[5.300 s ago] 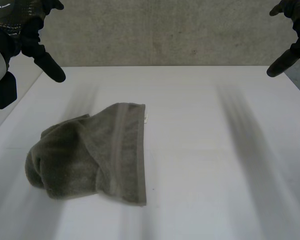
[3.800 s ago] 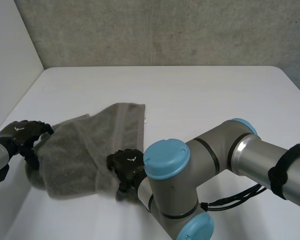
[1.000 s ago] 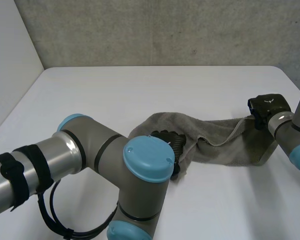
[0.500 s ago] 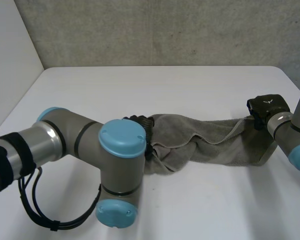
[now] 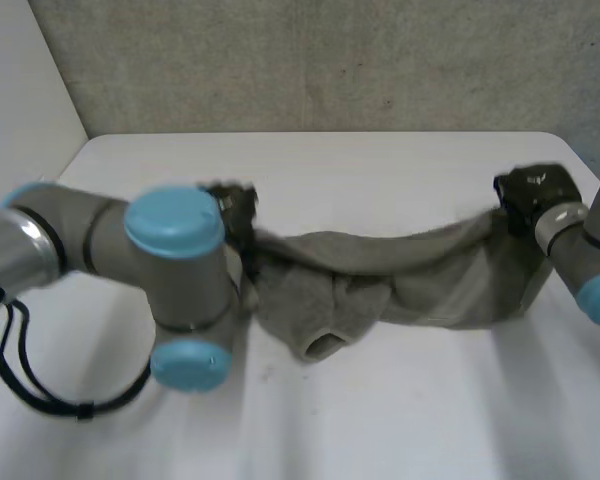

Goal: Fold the towel.

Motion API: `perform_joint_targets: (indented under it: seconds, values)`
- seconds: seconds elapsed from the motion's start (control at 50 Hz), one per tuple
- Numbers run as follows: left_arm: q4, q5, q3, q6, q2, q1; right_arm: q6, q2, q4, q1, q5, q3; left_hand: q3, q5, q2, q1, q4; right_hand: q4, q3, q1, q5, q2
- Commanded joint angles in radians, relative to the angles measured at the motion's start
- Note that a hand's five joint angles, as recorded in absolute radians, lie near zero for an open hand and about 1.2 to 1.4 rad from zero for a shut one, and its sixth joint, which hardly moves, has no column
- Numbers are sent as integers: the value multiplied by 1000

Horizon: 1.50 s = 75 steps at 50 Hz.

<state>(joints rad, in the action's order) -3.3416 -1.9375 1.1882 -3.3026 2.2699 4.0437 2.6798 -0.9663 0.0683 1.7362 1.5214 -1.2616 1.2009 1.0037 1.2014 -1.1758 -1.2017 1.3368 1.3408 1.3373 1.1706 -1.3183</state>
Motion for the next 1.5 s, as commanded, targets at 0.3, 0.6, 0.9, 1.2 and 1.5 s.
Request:
perform_joint_targets:
  seconds: [0.3,0.6,0.9,1.2,1.5]
  values:
    - [-210,186,-559,-109,-155,204,328,-233,567,9,-83,251,195,218,195,-220,-195,59,55,59,51,-78]
    - [-42,215,225,-12,-202,270,-16,-128,-60,22,-260,-85,195,218,195,-220,-195,59,55,59,51,-78]
    - [-93,327,496,-20,-141,277,-173,-113,-76,5,-251,-334,125,148,125,-150,-124,59,55,59,51,-78]
    - [-236,324,570,-23,-176,342,-147,-229,-4,-79,-264,-476,-632,-609,-633,607,633,59,55,59,51,-78]
    - [-279,321,671,-241,-272,435,-144,-235,33,-132,-259,-490,-597,-574,-598,572,598,59,55,59,51,-78]
